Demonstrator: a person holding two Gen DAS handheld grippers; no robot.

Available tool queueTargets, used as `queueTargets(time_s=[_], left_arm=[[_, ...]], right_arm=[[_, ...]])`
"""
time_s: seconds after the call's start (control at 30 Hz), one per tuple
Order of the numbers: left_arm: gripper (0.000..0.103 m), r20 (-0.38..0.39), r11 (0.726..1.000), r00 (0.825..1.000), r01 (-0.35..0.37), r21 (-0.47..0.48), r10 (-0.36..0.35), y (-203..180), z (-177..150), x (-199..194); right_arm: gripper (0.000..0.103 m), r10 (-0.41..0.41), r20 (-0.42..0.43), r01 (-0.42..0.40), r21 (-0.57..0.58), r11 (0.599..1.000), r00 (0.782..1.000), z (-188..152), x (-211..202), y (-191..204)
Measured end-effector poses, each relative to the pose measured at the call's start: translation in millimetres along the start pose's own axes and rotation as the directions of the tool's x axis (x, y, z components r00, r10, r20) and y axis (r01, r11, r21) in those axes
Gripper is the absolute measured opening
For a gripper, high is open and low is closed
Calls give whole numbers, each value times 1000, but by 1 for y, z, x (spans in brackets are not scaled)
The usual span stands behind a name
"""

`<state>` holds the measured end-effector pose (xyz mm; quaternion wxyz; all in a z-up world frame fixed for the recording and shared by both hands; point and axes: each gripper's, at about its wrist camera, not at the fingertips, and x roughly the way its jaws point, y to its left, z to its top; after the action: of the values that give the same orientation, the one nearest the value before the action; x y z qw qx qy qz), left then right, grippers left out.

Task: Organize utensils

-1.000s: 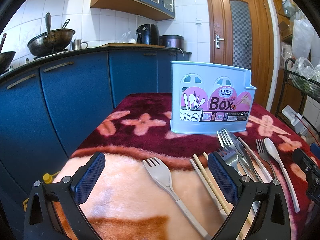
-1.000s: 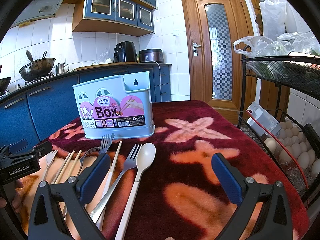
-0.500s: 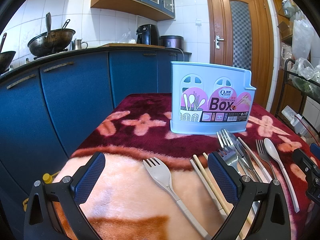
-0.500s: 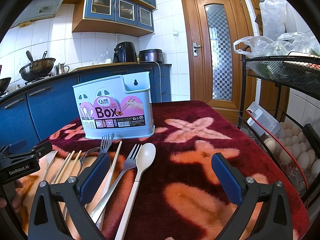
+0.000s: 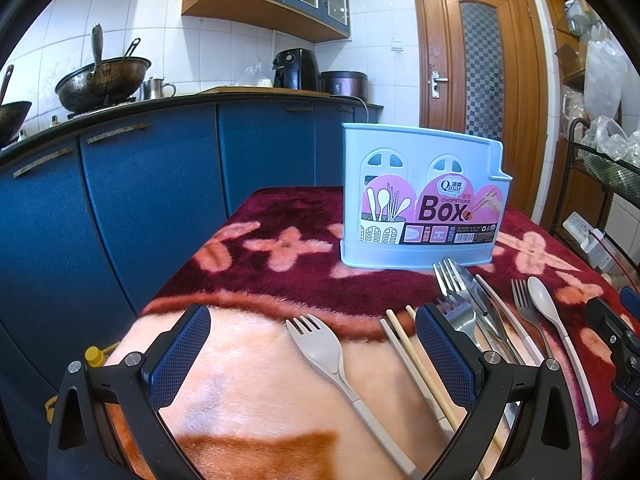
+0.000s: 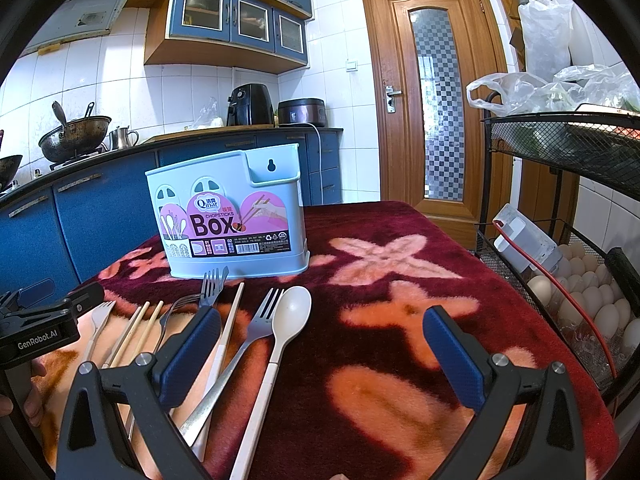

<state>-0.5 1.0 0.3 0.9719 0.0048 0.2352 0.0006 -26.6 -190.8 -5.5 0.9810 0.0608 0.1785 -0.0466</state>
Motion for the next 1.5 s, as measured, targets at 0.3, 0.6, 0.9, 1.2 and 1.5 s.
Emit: queueTargets(time_s=[0.3, 0.6, 0.9, 1.2, 1.5], left_arm=[[102, 0, 1000, 1000, 2, -1, -2, 1, 1, -1], [102, 0, 1000, 1000, 2, -1, -2, 1, 1, 0], [102, -12, 1000, 1000, 8, -8, -8, 3, 3, -1], [102, -63, 1000, 998, 10, 6, -9, 10, 8, 1], [102, -236, 1000, 972, -2, -6, 1, 30, 2, 14]], right_arm=[[103, 0, 0, 0, 0, 1000, 1000, 0, 0, 0], [103, 0, -1, 0, 0, 1000, 1000, 0, 0, 0], [103, 15, -34, -14, 22, 1000, 999, 1, 4, -3], [103, 65, -166, -58, 46, 997, 984, 5, 19, -9], [89, 96, -328, -98, 8, 995, 940, 10, 31, -4]])
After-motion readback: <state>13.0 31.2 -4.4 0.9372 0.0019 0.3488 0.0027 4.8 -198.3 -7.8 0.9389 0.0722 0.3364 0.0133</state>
